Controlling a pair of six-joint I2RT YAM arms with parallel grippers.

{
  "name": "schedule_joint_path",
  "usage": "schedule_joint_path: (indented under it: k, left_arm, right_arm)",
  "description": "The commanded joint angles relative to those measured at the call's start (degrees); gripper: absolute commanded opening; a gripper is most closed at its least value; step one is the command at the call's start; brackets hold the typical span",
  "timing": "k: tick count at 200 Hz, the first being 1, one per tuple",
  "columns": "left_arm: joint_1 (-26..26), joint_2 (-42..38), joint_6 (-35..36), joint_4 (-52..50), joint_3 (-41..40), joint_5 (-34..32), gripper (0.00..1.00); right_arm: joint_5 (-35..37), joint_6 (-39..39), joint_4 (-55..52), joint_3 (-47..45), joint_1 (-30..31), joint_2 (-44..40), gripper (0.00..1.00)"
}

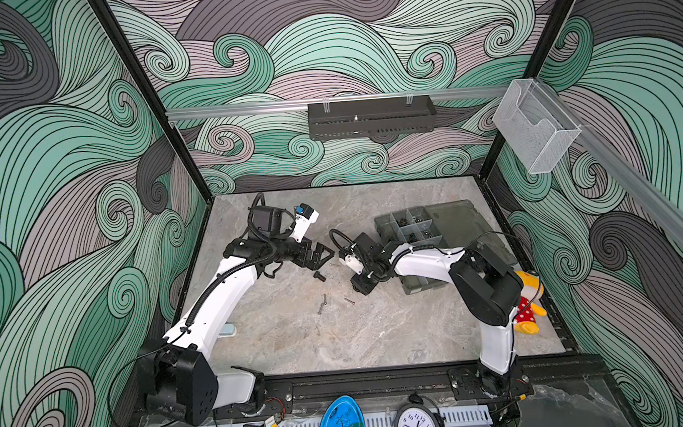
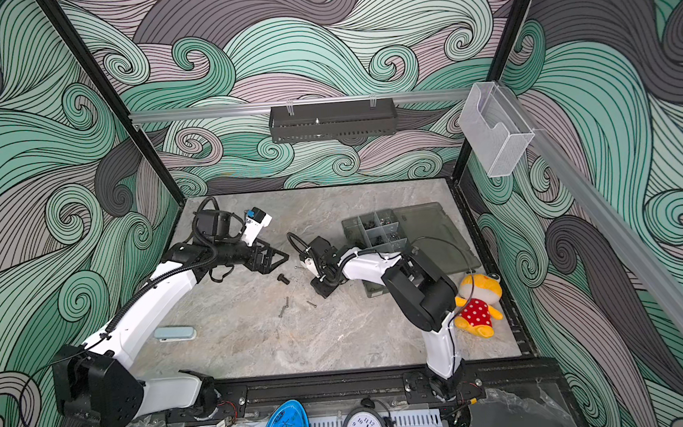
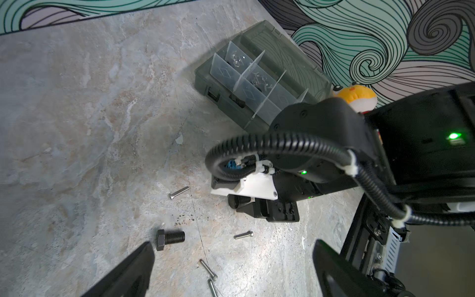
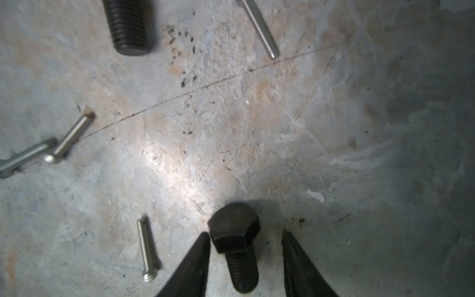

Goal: Sort the screws and nuts into containers
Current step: Pick up the screw from the center of the table, then place the screw into the container.

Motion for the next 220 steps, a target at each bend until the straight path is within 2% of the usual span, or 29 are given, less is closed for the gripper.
schedule_joint_path:
  k: [1, 8, 21, 49, 75, 121, 141, 177, 201, 220]
  left_arm:
    - [0.9, -1.8, -1.2, 2.3, -0.1, -0.3, 0.99]
    - [1.0, -1.8, -1.6, 2.5, -0.1, -0.2, 0.99]
    - [1.4, -1.9, -2.0, 2.8, -0.2, -0.3, 0.99]
    - [1.7, -1.8, -2.5, 3.3, -0.4, -0.3, 0.99]
    - [1.8, -1.3, -2.9, 3.4, -0.4, 0.2, 0.99]
    - [1.7, 0.3, -4.8, 4.0, -0.3, 2.6, 0.99]
    - [1.6, 1.1, -6.0, 4.4, -0.2, 3.5, 0.99]
    - [0.7, 1.6, -6.3, 5.1, -0.5, 5.1, 0.99]
    - [0.0, 0.7, -5.6, 7.3, -1.5, 8.6, 0.99]
    - [-0.9, -0.4, -5.7, 9.8, -3.2, 8.8, 0.99]
  right_arm:
    - [2.1, -1.9, -2.3, 1.2, 0.6, 1.6, 0.37]
    - [2.5, -1.8, -2.4, 1.4, 0.7, 1.9, 0.33]
    - [3.7, -0.7, -2.3, 1.7, 0.8, 2.1, 0.19]
    - [5.4, 1.5, -2.0, 2.6, 0.2, 0.5, 0.11]
    - [3.3, 3.6, -1.7, 3.6, -2.4, -3.5, 0.09]
    - [3.1, 9.9, -4.5, 7.9, -12.2, -7.4, 0.08]
    - [6.9, 10.4, -5.4, 10.5, -15.4, -5.8, 0.08]
    - [11.3, 9.1, -7.8, 17.8, -17.6, 1.9, 0.07]
    - [11.3, 10.5, -6.9, 19.9, -18.9, 4.9, 0.07]
    - [11.5, 11.2, -6.6, 20.8, -19.5, 6.1, 0.07]
